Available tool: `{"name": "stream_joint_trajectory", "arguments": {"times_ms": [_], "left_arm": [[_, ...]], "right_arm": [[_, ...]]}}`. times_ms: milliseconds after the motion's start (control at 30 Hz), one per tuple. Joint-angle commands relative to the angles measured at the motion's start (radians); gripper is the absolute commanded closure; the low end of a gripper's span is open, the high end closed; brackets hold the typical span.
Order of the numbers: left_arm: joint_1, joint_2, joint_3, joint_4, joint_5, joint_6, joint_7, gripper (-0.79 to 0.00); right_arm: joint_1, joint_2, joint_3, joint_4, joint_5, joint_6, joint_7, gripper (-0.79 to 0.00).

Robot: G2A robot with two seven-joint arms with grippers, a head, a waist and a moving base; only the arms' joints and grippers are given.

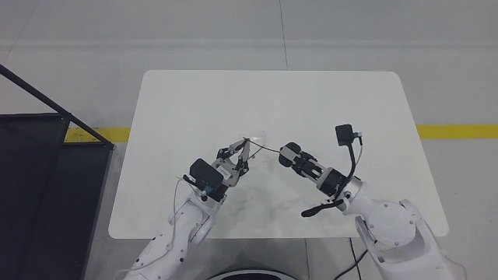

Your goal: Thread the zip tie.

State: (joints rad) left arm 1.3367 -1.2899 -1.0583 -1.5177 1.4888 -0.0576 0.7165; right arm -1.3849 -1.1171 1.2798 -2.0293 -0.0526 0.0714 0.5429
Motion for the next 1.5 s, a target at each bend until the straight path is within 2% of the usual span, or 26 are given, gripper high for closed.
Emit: {"name": "stream_joint_trajectory", "arguments": {"times_ms": [0,300,500,900,1067,1233,1467], "left_arm": [[0.0,-0.001,0.001,0.001,0.006,-0.005,0.002,0.0],[-0.001,-0.004,-0.001,0.001,0.011,-0.013,0.01,0.0],[-0.002,-0.006,-0.002,0.006,0.017,-0.016,0.001,0.0],[0.0,-0.01,-0.004,0.005,0.028,-0.021,-0.013,0.0],[0.001,-0.012,-0.004,0.006,0.033,-0.023,-0.016,0.0],[0.001,-0.013,-0.005,0.007,0.036,-0.024,-0.019,0.0],[0.004,-0.015,-0.006,0.008,0.042,-0.029,-0.018,0.0]], "right_arm": [[0.001,0.0,-0.001,0.001,-0.002,0.001,0.001,0.0],[0.013,-0.002,-0.012,-0.001,-0.026,0.032,0.004,0.0],[0.0,-0.004,0.019,0.018,0.092,-0.029,0.005,0.0],[-0.026,-0.004,0.046,0.034,0.167,-0.111,0.024,0.0],[-0.018,-0.004,0.039,0.032,0.156,-0.095,0.029,0.0],[-0.025,-0.005,0.049,0.043,0.197,-0.129,0.027,0.0],[0.0,-0.006,0.022,0.036,0.145,-0.077,0.035,0.0]]}}
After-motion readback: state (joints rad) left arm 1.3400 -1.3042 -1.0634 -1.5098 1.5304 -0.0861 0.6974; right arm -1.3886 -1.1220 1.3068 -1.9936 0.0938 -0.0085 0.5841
